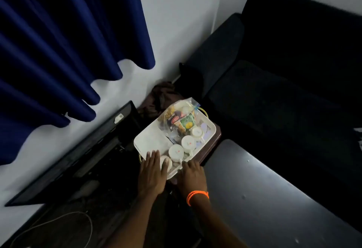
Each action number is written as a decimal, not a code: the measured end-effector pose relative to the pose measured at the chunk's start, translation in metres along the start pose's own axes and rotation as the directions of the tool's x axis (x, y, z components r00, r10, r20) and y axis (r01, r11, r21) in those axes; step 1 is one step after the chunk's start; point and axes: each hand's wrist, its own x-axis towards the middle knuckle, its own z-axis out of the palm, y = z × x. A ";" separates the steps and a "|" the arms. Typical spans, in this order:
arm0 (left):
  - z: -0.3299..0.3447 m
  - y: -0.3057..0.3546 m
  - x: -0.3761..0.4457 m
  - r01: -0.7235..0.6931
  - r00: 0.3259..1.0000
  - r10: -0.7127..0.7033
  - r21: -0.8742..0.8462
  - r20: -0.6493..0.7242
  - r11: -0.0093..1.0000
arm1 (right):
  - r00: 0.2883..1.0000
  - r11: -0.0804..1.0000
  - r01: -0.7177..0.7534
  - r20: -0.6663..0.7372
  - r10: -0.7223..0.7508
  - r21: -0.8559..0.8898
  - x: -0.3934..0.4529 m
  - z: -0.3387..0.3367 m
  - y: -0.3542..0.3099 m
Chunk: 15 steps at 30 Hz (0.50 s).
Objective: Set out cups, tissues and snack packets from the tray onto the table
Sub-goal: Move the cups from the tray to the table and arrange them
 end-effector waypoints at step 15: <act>0.035 -0.024 0.043 0.347 0.918 -0.384 -0.661 0.096 0.665 | 0.894 0.753 -0.447 0.264 0.362 0.483 0.037 0.063 -0.032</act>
